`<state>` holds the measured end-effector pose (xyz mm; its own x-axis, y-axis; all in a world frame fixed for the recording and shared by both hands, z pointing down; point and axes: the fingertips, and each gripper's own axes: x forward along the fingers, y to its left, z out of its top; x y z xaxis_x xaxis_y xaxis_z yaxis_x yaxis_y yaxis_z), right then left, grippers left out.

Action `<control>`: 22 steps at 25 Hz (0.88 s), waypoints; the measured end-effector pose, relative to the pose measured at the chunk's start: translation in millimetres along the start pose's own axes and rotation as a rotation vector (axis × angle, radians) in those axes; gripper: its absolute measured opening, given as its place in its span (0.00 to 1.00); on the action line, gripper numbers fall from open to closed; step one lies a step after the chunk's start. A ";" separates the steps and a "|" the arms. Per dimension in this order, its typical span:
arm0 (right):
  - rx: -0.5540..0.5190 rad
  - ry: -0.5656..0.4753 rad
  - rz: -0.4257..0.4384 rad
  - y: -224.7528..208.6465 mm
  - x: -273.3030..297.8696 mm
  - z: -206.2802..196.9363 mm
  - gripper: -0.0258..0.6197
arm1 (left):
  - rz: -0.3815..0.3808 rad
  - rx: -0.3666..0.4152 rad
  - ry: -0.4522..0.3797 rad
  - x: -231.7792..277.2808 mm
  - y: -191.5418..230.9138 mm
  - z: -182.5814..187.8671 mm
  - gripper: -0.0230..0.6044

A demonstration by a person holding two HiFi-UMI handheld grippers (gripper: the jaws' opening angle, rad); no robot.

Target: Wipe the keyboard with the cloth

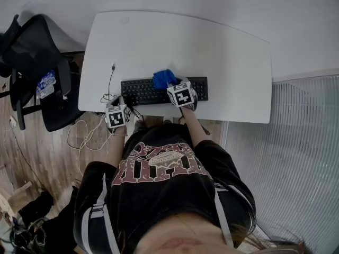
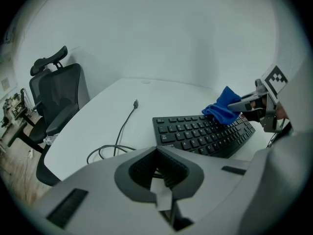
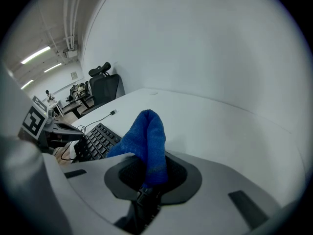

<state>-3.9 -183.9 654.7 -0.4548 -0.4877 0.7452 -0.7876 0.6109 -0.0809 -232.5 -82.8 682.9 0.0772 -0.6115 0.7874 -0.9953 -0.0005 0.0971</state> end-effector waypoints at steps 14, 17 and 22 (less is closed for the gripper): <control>0.028 0.019 0.043 -35.4 -12.4 -13.3 0.14 | 0.023 -0.013 -0.008 0.3 -1.5 -0.6 0.09; 0.015 0.027 0.046 -43.8 -13.6 -17.5 0.14 | 0.024 -0.012 -0.009 1.4 -0.4 -0.9 0.09; -0.014 0.038 0.007 -62.2 -22.4 -25.3 0.14 | 0.026 -0.010 -0.010 0.5 -0.7 -0.1 0.09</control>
<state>65.7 -195.3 659.8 -0.4436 -0.4595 0.7695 -0.7787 0.6227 -0.0771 -231.7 -83.0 683.3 0.0504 -0.6193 0.7835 -0.9963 0.0236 0.0827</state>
